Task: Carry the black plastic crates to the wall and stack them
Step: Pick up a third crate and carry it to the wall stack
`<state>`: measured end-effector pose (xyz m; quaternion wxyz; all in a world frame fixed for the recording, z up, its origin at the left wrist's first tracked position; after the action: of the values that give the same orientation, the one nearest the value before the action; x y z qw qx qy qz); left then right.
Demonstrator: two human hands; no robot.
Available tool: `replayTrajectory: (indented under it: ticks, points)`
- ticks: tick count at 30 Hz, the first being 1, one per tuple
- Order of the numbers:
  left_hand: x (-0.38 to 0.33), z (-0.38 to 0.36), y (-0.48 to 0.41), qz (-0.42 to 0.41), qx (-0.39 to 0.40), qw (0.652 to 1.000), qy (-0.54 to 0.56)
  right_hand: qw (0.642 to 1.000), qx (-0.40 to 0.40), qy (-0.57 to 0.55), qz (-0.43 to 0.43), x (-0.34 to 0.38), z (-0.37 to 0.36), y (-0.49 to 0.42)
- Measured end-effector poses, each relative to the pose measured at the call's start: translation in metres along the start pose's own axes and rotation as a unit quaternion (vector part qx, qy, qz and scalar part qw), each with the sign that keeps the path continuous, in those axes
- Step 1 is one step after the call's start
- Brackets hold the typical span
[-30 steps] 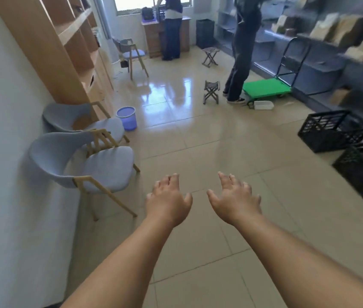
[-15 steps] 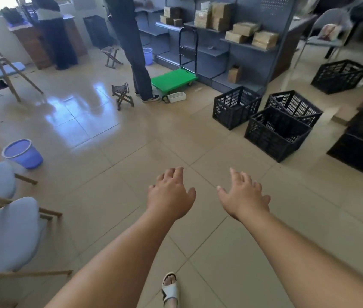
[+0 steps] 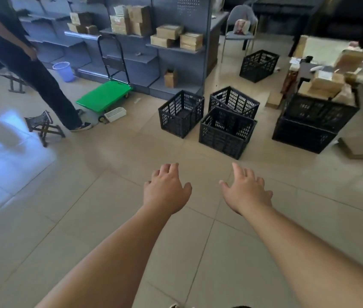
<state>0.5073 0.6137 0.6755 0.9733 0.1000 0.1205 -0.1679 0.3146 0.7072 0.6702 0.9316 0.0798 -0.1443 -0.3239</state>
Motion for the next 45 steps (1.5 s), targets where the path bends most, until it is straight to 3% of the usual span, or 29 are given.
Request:
replayTrajectory:
  ticks: [10,19,28,39,45]
  points:
    - [-0.091,-0.012,-0.178,-0.087,0.019,0.995,-0.042,0.997,0.003,-0.014,-0.074,-0.030,0.018,-0.159]
    - [-0.158,-0.008,-0.323,-0.064,0.036,0.997,-0.024,0.997,0.004,-0.015,-0.081,-0.052,0.069,-0.325]
    - [-0.168,-0.005,-0.476,-0.067,0.053,0.996,-0.017,0.995,-0.008,-0.011,-0.095,-0.025,0.088,-0.474]
    - [-0.179,0.021,-0.693,-0.129,0.082,0.988,-0.026,0.981,-0.022,-0.043,-0.189,0.026,0.105,-0.636]
    - [-0.216,0.006,-0.767,-0.168,0.123,0.976,-0.060,0.968,-0.003,-0.046,-0.247,0.009,0.108,-0.689]
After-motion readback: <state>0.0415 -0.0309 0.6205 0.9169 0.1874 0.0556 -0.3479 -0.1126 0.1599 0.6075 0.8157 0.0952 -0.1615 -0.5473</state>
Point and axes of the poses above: each hand's wrist, its own y-axis away from the middle knuckle, its own z-axis out of the back of the hand, x = y × z, the point moved 4 cm from there along -y, towards the middle knuckle, and after that the axes turned 3 degrees about z, right-handed, at the moved point
